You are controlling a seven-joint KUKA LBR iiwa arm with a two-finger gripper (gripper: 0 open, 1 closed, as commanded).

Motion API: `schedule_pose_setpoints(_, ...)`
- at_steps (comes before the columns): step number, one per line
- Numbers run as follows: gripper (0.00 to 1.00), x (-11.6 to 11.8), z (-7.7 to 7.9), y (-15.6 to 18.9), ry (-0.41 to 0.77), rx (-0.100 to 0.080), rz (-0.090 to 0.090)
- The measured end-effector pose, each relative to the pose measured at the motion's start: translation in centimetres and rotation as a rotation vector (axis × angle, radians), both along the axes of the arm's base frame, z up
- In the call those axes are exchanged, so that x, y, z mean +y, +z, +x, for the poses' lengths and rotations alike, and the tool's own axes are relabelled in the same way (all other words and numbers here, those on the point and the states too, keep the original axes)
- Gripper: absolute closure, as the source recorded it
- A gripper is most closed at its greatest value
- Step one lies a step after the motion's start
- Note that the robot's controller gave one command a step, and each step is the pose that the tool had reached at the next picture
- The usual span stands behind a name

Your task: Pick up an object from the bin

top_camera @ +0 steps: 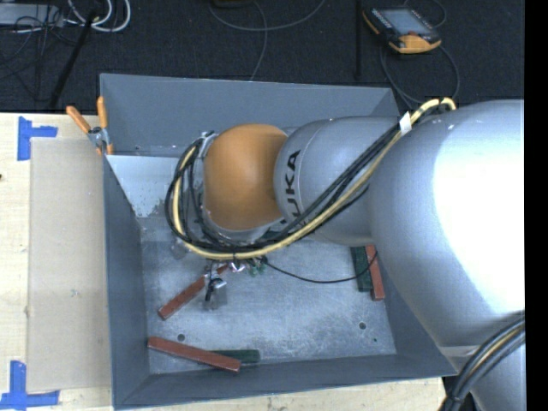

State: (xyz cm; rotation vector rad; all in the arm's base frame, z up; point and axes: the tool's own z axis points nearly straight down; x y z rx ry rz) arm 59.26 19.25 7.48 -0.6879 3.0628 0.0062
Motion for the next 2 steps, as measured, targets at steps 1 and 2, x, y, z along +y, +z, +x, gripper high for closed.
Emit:
schedule_pose_setpoints(1, 1.0, -0.4, 0.1, 0.0, -0.006, 0.0, -0.003)
schedule_pose_setpoints(2, 1.0, -0.3, 1.0, 14.5, 0.002, -0.009, -0.001)
